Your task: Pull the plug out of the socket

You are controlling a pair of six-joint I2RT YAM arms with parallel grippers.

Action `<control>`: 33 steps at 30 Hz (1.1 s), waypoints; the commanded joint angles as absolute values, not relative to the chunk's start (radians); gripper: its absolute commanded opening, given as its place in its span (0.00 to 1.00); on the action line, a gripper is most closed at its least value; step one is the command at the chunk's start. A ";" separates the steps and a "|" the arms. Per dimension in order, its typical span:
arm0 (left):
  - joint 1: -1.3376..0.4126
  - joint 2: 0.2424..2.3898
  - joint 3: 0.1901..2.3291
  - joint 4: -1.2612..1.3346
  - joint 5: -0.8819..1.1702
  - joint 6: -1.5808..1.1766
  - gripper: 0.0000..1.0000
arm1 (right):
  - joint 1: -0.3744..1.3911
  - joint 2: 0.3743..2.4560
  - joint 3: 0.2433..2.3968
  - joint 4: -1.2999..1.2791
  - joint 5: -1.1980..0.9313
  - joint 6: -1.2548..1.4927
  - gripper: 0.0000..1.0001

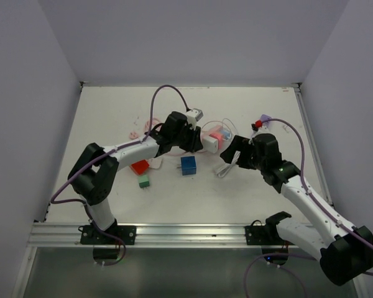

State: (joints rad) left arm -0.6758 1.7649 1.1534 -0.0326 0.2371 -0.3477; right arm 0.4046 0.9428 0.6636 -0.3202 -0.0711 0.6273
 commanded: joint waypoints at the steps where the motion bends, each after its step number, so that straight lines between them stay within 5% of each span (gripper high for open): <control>1: -0.680 1.695 1.178 0.118 0.233 -0.347 0.00 | 0.403 0.975 0.739 -0.256 -0.090 0.672 0.88; 22: -0.680 1.687 1.126 0.339 0.187 -0.393 0.00 | 0.410 1.226 0.761 0.061 -0.005 1.213 0.97; 33: -0.680 1.715 1.157 0.393 0.123 -0.454 0.00 | 0.417 1.361 0.822 0.156 -0.008 1.319 0.88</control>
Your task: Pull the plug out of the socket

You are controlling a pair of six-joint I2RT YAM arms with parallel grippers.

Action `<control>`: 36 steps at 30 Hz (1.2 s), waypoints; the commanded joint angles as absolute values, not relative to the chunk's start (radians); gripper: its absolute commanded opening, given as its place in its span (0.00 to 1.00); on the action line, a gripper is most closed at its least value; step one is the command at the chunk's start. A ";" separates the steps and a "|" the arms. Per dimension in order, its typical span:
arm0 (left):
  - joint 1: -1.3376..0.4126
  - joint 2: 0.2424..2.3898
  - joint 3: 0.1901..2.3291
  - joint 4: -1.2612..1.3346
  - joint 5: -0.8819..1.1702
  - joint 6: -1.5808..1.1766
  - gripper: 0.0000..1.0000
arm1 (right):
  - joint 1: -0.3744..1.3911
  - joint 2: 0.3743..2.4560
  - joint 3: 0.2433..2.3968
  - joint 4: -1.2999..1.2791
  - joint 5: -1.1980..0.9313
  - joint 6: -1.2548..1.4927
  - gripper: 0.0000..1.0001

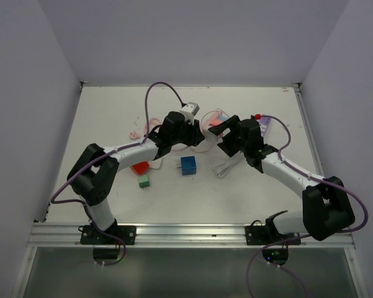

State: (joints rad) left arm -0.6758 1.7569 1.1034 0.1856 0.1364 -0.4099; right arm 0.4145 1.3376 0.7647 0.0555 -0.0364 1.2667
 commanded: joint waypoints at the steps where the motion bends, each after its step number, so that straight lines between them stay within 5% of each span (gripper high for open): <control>1: -0.681 1.724 1.158 0.400 0.126 -0.475 0.00 | 0.417 1.385 0.830 0.163 -0.018 1.319 0.88; 9: -0.680 1.721 1.132 0.437 0.121 -0.503 0.00 | 0.417 1.479 0.848 0.258 -0.069 1.359 0.67; 16: -0.681 1.730 1.132 0.408 0.138 -0.453 0.00 | 0.417 1.483 0.880 0.238 -0.075 1.335 0.28; 22: -0.678 1.723 1.123 0.356 0.196 -0.402 0.17 | 0.416 1.486 0.914 0.203 -0.086 1.286 0.01; 24: -0.677 1.717 1.103 0.353 0.190 -0.399 0.14 | 0.417 1.482 0.917 0.186 -0.090 1.275 0.00; 26: -0.669 1.717 1.094 0.347 0.178 -0.410 0.00 | 0.417 1.471 0.913 0.183 -0.091 1.272 0.00; 36: -0.577 1.729 1.124 0.284 -0.027 -0.422 0.00 | 0.416 1.434 0.877 0.155 -0.110 1.282 0.00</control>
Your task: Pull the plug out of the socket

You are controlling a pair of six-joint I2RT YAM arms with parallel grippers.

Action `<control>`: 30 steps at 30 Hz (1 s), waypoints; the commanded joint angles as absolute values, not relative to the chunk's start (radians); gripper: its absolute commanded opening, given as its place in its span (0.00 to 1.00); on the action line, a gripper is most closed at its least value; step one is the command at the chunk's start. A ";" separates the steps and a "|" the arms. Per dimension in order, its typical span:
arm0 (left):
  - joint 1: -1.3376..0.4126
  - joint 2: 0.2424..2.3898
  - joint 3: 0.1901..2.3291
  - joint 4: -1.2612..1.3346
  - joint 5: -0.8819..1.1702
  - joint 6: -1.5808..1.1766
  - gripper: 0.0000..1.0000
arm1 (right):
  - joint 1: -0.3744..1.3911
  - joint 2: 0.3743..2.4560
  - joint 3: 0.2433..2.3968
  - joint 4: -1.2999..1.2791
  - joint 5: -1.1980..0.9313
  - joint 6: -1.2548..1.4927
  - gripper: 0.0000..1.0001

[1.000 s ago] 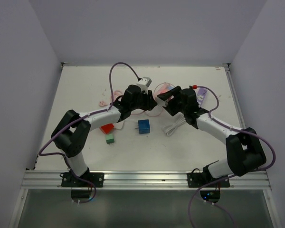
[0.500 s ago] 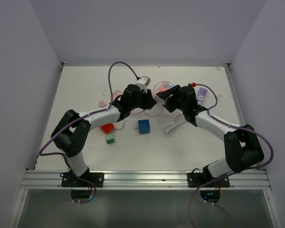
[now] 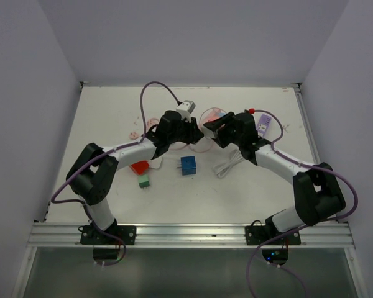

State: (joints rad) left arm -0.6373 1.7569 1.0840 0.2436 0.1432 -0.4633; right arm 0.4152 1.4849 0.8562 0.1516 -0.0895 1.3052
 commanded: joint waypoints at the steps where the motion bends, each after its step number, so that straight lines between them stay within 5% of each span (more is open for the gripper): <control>1: -0.575 1.729 1.127 0.278 -0.044 -0.417 0.00 | 0.417 1.428 0.874 0.152 -0.110 1.282 0.00; 30: -0.502 1.756 1.137 0.291 -0.187 -0.416 0.00 | 0.359 1.293 0.827 0.003 -0.175 1.307 0.00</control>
State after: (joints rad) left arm -0.6052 1.7550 1.1030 0.2157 0.0772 -0.4438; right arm 0.3714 1.3430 0.7963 0.0696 -0.1455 1.3342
